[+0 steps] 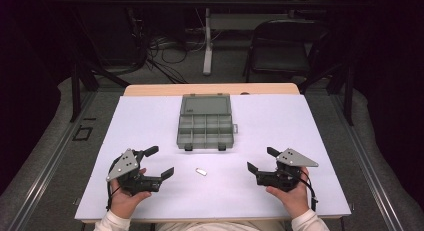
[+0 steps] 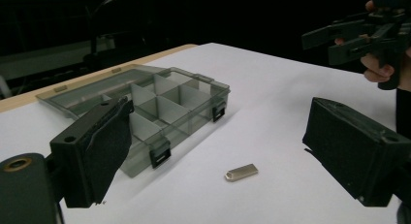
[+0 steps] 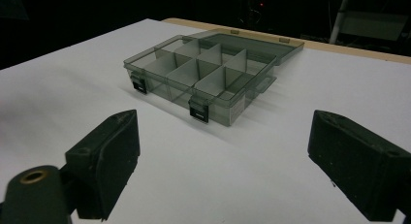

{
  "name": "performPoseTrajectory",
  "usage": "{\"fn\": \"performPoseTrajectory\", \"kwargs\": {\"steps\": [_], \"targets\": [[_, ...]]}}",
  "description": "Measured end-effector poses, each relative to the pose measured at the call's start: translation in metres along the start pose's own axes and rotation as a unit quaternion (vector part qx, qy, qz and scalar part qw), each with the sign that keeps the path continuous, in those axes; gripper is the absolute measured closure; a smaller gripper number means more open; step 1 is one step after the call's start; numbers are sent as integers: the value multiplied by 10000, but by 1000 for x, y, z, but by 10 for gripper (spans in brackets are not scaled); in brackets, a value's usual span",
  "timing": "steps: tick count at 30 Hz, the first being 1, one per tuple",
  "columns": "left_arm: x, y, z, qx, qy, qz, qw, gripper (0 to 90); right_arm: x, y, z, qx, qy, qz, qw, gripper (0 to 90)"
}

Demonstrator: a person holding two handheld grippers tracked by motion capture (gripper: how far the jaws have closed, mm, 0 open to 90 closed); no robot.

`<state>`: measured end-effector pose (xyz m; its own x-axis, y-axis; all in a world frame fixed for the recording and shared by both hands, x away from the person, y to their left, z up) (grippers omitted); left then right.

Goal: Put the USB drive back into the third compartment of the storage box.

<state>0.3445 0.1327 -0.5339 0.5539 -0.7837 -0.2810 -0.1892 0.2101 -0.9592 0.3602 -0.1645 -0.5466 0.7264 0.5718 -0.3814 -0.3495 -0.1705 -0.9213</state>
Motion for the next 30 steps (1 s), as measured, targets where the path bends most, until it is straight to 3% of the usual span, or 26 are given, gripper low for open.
{"fn": "performPoseTrajectory", "kwargs": {"steps": [8, 12, 19, 21, 22, 30], "targets": [[5, 6, -2, -83, 87, 57, 9999, 100, 3, 4, 0, -72, 25, 88, 9999, 142], [4, 10, -2, -183, 111, 93, 9997, 103, 9, 6, 5, -44, -127, 145, 9998, 143], [0, 11, -2, -165, 53, 105, 9998, 103, 18, 8, 12, -136, -290, 283, 9991, 142], [0, 13, -3, -127, 130, 187, 9997, 103, 21, 8, 16, -176, -320, 318, 9988, 143], [1, 13, -3, -136, 57, 142, 9998, 103, 22, 8, 18, -203, -339, 325, 9987, 143], [-2, 13, -7, -126, 58, 133, 9998, 109, 28, 7, 24, -258, -336, 416, 9982, 150]]}}
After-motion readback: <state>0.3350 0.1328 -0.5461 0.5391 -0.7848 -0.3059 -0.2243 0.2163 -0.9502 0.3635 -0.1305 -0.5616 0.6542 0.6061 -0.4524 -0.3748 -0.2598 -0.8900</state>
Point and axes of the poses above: each handheld gripper's, and its own axes: x roughly forward along the jaws, y roughly out of its underside, z roughly to its left, the point moved 10 cm from there along x, roughly forward along the jaws, and after that the axes turned 3 degrees about z, right-handed, at the moved point
